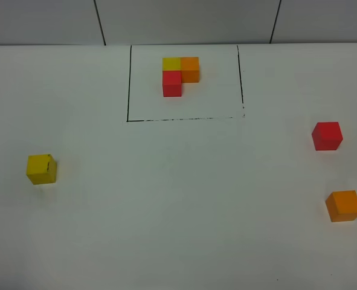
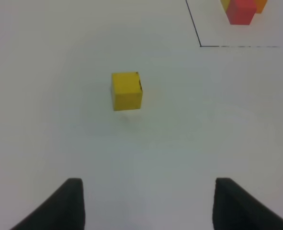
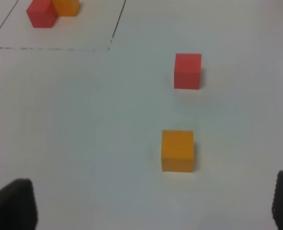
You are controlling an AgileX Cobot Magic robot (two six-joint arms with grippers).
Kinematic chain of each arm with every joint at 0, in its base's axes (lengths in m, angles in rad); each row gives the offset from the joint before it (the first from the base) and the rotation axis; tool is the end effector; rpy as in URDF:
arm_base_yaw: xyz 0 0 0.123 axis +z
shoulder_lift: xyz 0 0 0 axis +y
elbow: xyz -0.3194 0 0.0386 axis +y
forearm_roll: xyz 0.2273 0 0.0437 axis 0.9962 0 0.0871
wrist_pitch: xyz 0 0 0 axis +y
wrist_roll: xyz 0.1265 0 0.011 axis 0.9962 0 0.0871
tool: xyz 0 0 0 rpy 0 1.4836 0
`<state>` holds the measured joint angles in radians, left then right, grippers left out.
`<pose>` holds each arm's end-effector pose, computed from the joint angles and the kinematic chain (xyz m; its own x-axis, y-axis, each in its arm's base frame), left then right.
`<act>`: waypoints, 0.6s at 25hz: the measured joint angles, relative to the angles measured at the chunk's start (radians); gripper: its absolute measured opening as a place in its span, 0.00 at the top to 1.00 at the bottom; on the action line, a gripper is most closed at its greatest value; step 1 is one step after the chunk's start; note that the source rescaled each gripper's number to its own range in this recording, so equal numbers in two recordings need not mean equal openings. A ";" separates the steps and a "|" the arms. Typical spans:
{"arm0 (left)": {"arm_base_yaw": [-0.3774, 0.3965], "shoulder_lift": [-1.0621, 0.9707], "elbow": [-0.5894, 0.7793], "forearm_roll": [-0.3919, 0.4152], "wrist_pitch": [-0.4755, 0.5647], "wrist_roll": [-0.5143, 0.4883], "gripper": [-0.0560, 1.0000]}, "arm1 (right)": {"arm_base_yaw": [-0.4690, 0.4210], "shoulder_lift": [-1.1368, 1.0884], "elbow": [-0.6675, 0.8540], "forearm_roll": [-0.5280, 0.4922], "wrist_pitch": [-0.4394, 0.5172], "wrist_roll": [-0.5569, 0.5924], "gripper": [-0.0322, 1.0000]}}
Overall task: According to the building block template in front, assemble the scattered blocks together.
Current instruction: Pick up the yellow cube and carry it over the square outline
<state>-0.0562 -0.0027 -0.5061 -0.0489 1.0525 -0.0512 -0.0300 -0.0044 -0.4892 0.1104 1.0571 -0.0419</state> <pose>-0.0287 -0.0038 0.2537 -0.4455 -0.0504 -0.8939 0.0608 0.9944 -0.0863 -0.0273 0.0130 0.2487 -0.4566 0.0262 -0.8893 -0.0498 0.9972 0.0549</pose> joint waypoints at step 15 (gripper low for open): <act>0.000 0.000 0.000 0.000 0.000 0.000 0.70 | 0.000 0.000 0.000 0.000 0.000 0.000 0.00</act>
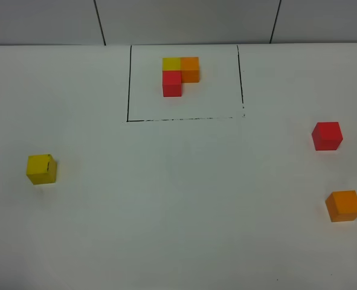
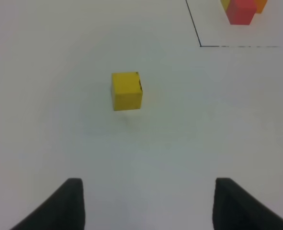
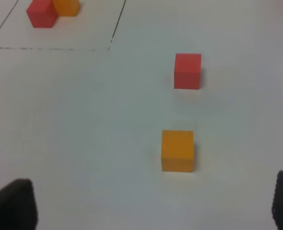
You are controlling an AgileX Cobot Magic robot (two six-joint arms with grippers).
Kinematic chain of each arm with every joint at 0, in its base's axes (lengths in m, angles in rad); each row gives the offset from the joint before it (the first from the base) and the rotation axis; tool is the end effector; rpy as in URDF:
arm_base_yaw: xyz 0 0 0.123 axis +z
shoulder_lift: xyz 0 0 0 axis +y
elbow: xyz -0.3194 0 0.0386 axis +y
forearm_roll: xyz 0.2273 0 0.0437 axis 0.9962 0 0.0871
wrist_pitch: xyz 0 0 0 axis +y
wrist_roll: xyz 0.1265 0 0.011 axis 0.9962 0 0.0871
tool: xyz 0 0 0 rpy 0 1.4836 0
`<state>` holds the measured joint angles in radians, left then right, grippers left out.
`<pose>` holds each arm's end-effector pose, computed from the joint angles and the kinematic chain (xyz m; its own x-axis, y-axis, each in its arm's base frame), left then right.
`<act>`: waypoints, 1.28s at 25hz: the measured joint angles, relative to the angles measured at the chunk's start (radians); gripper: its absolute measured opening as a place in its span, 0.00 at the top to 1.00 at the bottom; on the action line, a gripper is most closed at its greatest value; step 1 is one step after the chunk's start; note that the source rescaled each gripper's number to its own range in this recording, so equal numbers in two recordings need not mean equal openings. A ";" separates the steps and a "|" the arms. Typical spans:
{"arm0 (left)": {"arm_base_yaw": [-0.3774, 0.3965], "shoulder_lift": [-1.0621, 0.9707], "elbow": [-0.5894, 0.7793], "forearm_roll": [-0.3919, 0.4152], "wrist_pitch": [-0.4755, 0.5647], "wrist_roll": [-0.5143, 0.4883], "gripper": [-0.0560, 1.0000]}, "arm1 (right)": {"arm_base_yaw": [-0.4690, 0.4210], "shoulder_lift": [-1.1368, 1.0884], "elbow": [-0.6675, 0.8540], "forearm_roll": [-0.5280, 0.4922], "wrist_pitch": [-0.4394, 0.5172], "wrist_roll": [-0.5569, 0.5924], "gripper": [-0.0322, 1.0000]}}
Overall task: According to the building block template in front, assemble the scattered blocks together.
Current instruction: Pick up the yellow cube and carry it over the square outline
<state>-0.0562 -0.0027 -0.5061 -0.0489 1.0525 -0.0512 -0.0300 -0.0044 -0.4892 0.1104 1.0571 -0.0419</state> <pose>-0.0287 -0.0038 0.2537 -0.4455 -0.0504 -0.8939 0.0608 0.9944 -0.0863 -0.0273 0.0130 0.2487 -0.4566 0.0262 -0.8893 -0.0498 0.9972 0.0549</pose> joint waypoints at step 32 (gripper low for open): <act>0.000 0.906 -0.220 0.000 -0.174 -0.040 0.00 | 0.000 0.000 0.000 -0.003 0.000 0.018 0.09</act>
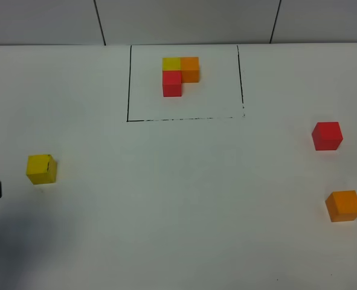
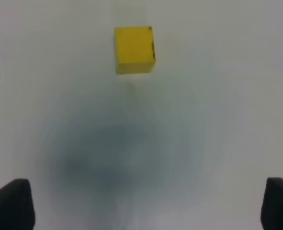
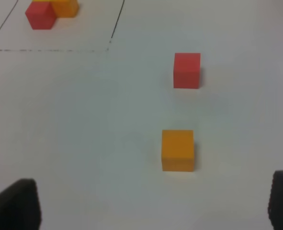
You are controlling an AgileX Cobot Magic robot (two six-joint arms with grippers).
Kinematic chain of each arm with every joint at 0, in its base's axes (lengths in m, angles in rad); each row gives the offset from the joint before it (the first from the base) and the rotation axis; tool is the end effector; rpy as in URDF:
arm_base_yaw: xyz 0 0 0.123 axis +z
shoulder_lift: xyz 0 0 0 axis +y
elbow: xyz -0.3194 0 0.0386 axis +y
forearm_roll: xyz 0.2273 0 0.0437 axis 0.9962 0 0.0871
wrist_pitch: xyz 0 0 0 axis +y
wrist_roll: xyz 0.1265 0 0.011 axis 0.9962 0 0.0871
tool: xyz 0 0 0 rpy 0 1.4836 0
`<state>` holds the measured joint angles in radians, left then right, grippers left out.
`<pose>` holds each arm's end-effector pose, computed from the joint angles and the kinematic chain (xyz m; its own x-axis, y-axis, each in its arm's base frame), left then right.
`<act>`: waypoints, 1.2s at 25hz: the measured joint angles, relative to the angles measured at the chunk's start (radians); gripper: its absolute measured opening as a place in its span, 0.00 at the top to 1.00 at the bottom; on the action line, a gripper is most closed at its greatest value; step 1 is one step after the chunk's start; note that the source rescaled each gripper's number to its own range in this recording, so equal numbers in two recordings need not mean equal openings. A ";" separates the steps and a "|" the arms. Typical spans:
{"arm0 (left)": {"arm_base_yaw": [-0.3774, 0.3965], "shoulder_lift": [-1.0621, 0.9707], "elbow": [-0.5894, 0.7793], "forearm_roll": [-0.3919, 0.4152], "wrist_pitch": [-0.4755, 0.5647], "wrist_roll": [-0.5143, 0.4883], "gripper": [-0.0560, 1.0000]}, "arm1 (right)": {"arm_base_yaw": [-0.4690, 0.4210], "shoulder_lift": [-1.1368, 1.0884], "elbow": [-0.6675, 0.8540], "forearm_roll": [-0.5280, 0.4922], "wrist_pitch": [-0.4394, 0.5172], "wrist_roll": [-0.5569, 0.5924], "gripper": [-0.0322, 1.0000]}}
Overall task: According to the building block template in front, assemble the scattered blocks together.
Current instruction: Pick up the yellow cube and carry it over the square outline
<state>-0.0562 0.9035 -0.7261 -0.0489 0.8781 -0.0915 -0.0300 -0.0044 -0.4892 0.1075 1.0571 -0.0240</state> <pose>0.1355 -0.0124 0.2961 -0.8256 -0.0761 -0.5591 -0.0238 0.9947 -0.1002 -0.0273 0.0127 0.2486 -0.4574 0.0426 -0.8882 -0.0400 0.9969 0.0684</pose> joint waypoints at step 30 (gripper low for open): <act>-0.024 0.901 -0.324 0.034 -0.196 -0.064 0.02 | 0.000 0.000 0.000 -0.001 0.000 0.008 0.13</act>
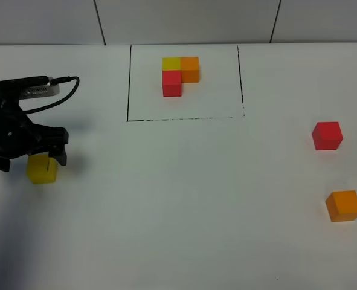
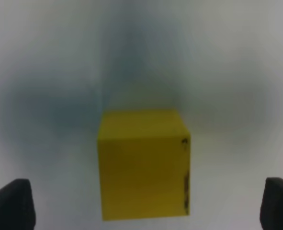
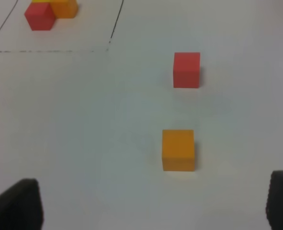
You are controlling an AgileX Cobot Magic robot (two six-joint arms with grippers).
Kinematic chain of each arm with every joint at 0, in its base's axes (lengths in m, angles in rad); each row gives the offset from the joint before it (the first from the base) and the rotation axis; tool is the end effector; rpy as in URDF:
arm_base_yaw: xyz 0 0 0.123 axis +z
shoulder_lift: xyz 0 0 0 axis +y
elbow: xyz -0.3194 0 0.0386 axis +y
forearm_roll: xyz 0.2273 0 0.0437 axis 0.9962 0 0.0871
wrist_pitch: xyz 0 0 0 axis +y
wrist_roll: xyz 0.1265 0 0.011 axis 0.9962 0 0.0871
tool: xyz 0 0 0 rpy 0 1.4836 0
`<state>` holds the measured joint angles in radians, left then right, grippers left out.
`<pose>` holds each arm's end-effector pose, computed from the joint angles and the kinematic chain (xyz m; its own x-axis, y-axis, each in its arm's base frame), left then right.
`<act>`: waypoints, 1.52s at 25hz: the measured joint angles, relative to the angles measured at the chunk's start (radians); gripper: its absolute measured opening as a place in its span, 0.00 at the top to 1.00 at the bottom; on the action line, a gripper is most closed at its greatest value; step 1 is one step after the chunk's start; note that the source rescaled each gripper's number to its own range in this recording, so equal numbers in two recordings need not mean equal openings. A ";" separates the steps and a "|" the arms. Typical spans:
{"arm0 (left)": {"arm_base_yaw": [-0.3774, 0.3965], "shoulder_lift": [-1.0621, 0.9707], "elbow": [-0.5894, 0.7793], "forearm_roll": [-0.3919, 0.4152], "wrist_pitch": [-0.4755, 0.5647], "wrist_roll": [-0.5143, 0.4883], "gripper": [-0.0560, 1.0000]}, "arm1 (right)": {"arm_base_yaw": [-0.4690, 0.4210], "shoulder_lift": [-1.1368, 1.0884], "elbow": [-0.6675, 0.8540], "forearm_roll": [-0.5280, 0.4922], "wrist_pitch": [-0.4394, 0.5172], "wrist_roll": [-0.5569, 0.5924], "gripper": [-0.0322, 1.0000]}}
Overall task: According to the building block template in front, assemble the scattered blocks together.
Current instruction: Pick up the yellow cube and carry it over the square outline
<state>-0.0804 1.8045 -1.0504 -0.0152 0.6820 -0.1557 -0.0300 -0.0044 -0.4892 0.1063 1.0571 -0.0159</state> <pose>0.3338 -0.0281 0.1771 -0.9725 -0.0889 -0.2155 -0.0808 0.9957 -0.0459 -0.0273 0.0126 0.2486 -0.4577 0.0501 -0.8877 -0.0356 0.9966 0.0746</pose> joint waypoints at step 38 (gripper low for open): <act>-0.106 0.094 -0.157 0.022 0.103 0.419 0.95 | 0.000 0.000 0.000 0.000 0.000 0.008 0.21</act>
<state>-0.1860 1.8988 -1.2076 0.0072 0.7848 0.2636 -0.0300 -0.0044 -0.4892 0.1063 1.0571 -0.0083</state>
